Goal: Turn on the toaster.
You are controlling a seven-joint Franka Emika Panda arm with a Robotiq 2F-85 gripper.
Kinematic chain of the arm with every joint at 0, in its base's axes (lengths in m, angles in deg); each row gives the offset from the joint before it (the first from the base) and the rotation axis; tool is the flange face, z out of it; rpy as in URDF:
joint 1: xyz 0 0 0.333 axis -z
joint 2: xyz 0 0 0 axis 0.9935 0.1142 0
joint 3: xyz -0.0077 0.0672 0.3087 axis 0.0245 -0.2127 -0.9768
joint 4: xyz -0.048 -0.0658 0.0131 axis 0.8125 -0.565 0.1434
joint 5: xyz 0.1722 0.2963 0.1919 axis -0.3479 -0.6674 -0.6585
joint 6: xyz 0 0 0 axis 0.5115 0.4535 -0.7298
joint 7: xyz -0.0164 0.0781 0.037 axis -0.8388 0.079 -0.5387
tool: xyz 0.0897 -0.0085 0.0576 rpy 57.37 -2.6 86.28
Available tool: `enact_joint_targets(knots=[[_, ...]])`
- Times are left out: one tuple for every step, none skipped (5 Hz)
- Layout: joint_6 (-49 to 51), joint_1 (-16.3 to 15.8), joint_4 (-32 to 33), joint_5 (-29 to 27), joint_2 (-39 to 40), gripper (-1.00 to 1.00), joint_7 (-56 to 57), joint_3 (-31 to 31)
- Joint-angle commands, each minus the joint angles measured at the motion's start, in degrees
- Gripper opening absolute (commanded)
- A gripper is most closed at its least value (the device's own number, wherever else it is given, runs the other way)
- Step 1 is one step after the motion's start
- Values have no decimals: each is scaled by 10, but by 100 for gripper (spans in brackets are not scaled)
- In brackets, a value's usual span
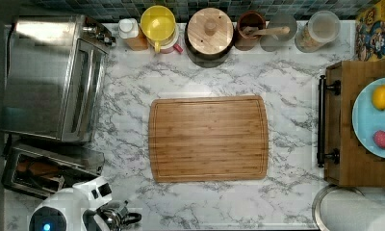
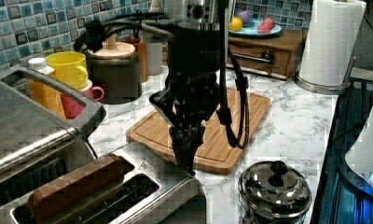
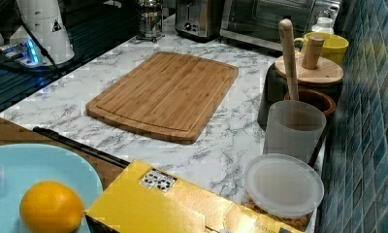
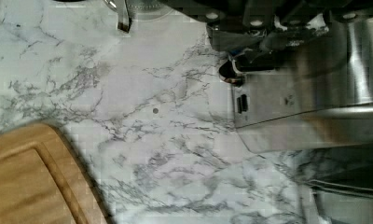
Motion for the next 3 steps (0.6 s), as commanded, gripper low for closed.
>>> enact_joint_targets(knots=[[-37, -1, -32, -41, 83, -100, 23, 12], [-39, 1, -26, -53, 136, -100, 57, 5], [-88, -10, 19, -60, 183, -100, 88, -4]])
